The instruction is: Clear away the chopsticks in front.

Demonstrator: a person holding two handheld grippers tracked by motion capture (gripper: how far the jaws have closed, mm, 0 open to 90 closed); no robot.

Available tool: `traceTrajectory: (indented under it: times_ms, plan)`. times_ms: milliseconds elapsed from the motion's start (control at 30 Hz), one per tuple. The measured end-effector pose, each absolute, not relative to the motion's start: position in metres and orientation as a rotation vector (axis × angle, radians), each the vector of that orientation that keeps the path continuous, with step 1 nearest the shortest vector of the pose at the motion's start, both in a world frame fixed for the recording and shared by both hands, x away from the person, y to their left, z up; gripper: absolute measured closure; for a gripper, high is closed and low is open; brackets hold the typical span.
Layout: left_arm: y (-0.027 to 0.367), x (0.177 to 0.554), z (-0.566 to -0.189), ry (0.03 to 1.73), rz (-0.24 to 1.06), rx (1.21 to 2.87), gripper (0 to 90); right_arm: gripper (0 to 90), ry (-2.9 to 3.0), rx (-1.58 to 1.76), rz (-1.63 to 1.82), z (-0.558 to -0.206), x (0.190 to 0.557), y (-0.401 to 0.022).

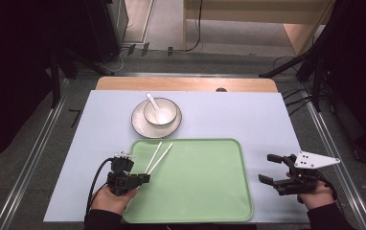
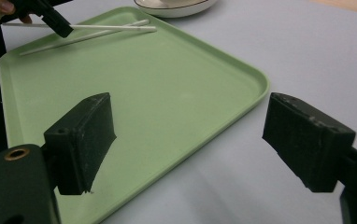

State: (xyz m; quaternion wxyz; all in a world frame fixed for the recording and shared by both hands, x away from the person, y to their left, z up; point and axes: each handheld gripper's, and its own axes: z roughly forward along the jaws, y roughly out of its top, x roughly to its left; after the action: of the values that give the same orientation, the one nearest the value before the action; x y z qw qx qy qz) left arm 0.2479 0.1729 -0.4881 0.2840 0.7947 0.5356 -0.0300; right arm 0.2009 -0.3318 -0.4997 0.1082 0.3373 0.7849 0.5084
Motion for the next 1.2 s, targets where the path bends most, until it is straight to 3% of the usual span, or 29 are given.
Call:
traceTrajectory:
  times_ms: [600,900,1200]
  plan:
    - [0.179,0.254,-0.5,1.49,-0.108,2.166,84.3,17.5,2.315,0.988,1.499,-0.5,0.201,-0.331]
    - [0.18,0.253,-0.5,1.454,-0.132,2.174,78.6,17.5,2.319,0.992,1.498,-0.501,0.201,-0.33]
    - [0.19,0.255,-0.483,1.369,-0.102,2.119,62.0,17.5,2.326,0.988,1.5,-0.502,0.202,-0.33]
